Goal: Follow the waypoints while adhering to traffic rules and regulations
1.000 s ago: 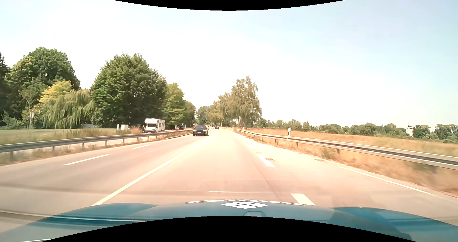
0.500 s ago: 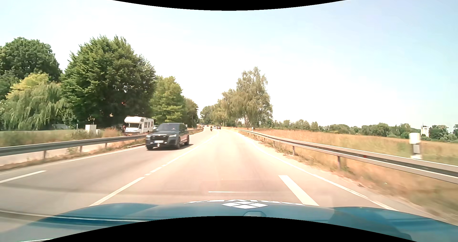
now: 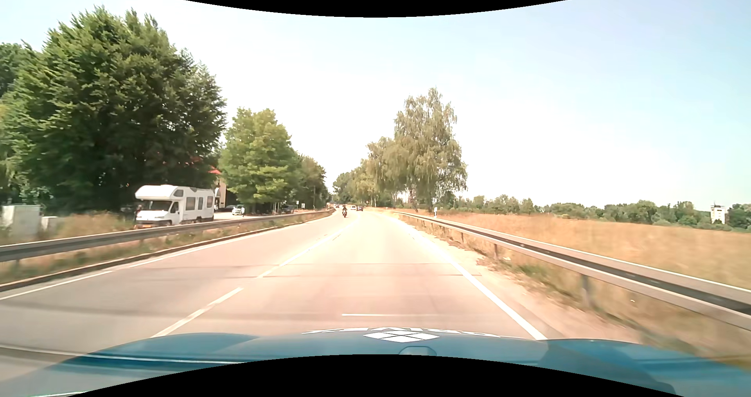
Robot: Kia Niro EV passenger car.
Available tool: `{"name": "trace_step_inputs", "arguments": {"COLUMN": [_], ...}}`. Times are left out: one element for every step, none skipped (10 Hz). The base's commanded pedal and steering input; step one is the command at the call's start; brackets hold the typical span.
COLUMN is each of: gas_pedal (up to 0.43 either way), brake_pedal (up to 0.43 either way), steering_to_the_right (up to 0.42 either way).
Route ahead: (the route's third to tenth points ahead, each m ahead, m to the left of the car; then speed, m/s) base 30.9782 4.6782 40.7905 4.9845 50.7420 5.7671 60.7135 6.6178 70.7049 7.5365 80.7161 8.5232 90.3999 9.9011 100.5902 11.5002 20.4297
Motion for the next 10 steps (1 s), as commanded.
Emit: {"name": "trace_step_inputs", "arguments": {"gas_pedal": [0.130,0.150,0.150,0.150,0.150,0.150,0.150,0.150,0.150,0.150], "brake_pedal": [0.000,0.000,0.000,0.000,0.000,0.000,0.000,0.000,0.000,0.000], "steering_to_the_right": [-0.007,-0.007,-0.007,-0.006,-0.006,-0.006,-0.006,-0.006,-0.006,-0.007]}}
